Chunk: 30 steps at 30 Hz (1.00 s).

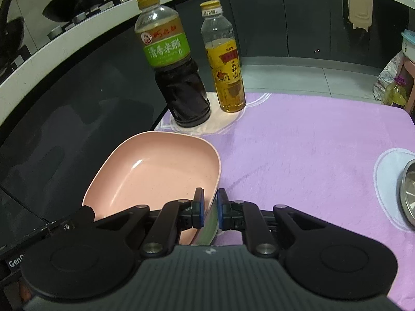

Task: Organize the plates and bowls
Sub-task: 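Lower the pink dish onto the green plate with both grippers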

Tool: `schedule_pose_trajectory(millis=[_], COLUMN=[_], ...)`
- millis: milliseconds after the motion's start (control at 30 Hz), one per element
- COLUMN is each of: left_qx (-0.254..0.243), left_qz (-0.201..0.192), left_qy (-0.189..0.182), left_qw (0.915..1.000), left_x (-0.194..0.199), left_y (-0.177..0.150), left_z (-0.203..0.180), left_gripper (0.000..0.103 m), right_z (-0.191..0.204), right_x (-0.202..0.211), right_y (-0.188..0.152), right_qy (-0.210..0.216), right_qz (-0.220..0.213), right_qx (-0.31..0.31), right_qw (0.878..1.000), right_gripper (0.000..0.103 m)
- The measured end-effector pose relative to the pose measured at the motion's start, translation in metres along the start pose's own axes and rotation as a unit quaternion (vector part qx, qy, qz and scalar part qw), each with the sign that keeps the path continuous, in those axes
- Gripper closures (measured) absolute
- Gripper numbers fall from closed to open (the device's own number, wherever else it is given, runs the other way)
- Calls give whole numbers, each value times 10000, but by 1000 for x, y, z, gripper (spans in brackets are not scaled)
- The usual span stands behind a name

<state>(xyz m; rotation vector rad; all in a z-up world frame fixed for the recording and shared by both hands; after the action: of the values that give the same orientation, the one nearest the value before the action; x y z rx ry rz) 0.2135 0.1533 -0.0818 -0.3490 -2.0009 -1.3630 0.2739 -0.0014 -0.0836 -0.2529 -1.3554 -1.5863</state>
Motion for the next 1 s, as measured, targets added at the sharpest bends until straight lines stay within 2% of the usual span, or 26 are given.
schedule_pose_trajectory(millis=[400, 1000], left_qx=[-88, -141], left_qz=[164, 538], left_qy=[21, 286], left_qw=[9998, 9980], left_x=[-17, -56], left_y=[-6, -24], left_z=[3, 20], left_gripper=[93, 93], right_z=[-1, -6], right_x=[-11, -51], right_y=[-6, -20], right_qy=[-144, -216], right_qz=[149, 657], right_qx=[18, 37], right_qw=[9998, 9976], right_gripper=[91, 90])
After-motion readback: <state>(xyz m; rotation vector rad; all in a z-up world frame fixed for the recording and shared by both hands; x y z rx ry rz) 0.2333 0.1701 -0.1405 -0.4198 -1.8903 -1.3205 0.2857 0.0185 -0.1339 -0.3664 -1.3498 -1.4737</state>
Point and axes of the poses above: each gripper's, at about its wrist camera, not at the fingertips, and x roughly against the way its jaws point, z to its left, y to its top, the point moved 9 cm from there along -x, roughly the way its jaws point, and after that the axes turned 12 degrees about y, right-handed, at the moved point
